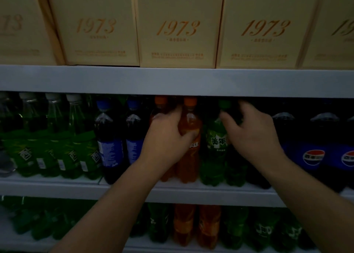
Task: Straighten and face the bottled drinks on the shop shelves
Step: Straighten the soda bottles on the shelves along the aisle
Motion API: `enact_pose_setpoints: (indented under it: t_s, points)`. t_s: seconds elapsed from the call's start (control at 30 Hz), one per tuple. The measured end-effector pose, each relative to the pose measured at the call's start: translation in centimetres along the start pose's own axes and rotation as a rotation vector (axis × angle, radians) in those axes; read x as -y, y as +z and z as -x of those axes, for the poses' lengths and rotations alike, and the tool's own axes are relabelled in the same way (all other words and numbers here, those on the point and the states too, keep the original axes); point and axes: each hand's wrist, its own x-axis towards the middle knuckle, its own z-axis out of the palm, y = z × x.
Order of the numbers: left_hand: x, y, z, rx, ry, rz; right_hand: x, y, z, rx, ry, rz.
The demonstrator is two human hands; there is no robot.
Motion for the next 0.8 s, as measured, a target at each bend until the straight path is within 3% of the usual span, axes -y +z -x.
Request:
enact_pose_setpoints:
  t_s: [0.13, 0.23, 0.3, 0.43, 0.63, 0.8]
  points:
    - [1.5, -1.0, 3.8, -0.158, -0.012, 0.092, 0.7, 1.0, 4.4, -0.11, -0.025, -0.039]
    - [3.6, -2.6, 5.7, -0.274, -0.083, 0.079, 2.4, 2.1, 6.0, -0.173, -0.176, -0.08]
    - [5.1, -4.0, 6.2, -0.336, -0.158, 0.073, 3.9, 2.9, 5.7, -0.141, -0.264, -0.124]
    - [6.7, -6.6, 4.8, -0.427, -0.152, -0.043, 7.6, 5.1, 2.2, -0.006, -0.224, -0.176]
    - [6.4, -7.8, 1.0, -0.239, -0.097, -0.167, 10.8, 10.1, -1.6, 0.142, 0.09, -0.157]
    - [7.0, -7.2, 0.1, -0.112, -0.175, -0.128, 11.6, 10.8, -3.0, 0.232, 0.114, -0.015]
